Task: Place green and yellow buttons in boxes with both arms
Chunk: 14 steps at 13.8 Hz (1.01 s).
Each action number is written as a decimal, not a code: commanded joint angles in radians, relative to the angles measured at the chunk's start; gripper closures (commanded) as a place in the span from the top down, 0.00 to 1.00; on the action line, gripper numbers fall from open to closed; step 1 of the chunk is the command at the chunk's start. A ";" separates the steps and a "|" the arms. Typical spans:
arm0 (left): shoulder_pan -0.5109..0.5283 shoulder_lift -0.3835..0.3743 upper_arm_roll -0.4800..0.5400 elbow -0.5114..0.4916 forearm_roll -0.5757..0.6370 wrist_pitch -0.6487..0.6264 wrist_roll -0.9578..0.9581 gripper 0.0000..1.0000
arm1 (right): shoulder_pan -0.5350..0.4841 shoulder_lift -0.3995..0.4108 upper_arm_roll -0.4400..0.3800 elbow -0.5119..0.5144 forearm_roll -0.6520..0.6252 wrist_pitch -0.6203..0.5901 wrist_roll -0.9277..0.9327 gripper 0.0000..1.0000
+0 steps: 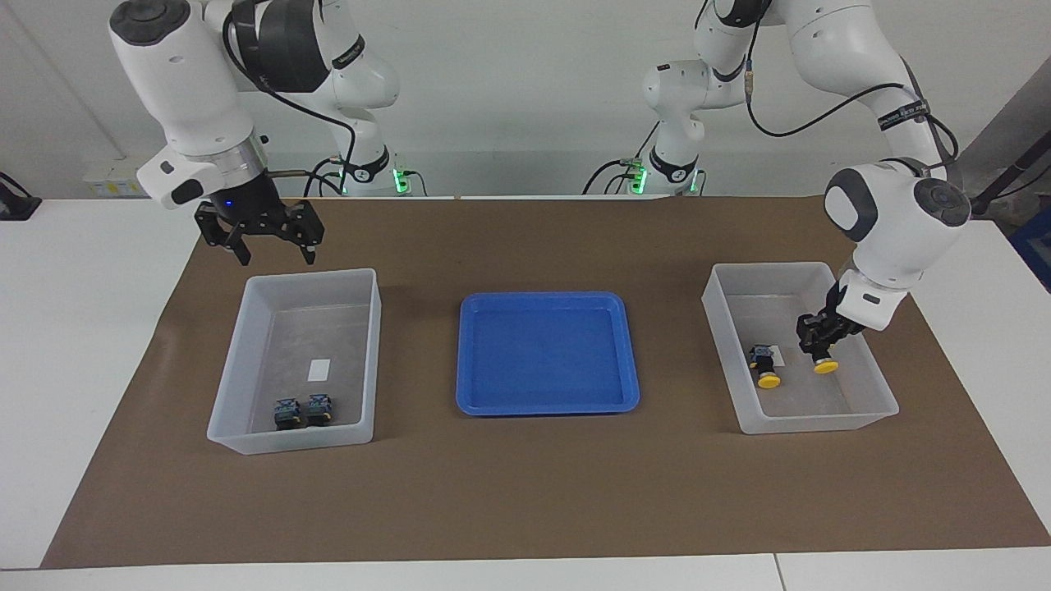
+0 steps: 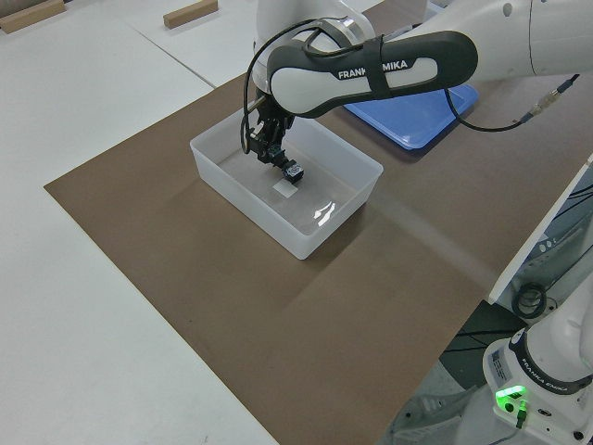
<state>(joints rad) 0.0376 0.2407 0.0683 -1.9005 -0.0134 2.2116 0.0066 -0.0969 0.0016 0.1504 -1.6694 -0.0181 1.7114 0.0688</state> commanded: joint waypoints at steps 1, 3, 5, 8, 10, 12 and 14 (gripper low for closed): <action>0.022 -0.052 -0.007 -0.143 0.018 0.129 0.015 0.00 | -0.003 -0.023 0.003 -0.023 0.007 -0.019 0.023 1.00; 0.024 -0.046 -0.007 -0.193 0.018 0.198 0.015 0.00 | -0.001 -0.037 0.003 -0.041 0.006 -0.023 0.028 1.00; 0.024 -0.038 -0.008 -0.230 0.018 0.253 0.015 0.00 | -0.001 -0.037 0.004 -0.046 0.004 -0.018 0.034 1.00; 0.018 -0.029 -0.007 -0.201 0.018 0.225 0.015 0.65 | -0.001 -0.035 0.006 -0.044 0.006 -0.013 0.040 1.00; 0.010 -0.014 -0.008 -0.131 0.020 0.153 0.015 0.74 | -0.001 -0.035 0.006 -0.046 0.006 -0.015 0.039 1.00; 0.004 -0.006 -0.008 -0.039 0.020 0.059 0.015 0.74 | -0.001 -0.037 0.006 -0.046 0.007 -0.013 0.040 1.00; -0.012 0.005 -0.008 0.058 0.020 -0.047 0.013 0.74 | -0.001 -0.037 0.006 -0.047 0.009 -0.013 0.040 1.00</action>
<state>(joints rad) 0.0439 0.2323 0.0540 -1.9405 -0.0133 2.2726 0.0191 -0.0956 -0.0119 0.1513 -1.6890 -0.0182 1.6904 0.0826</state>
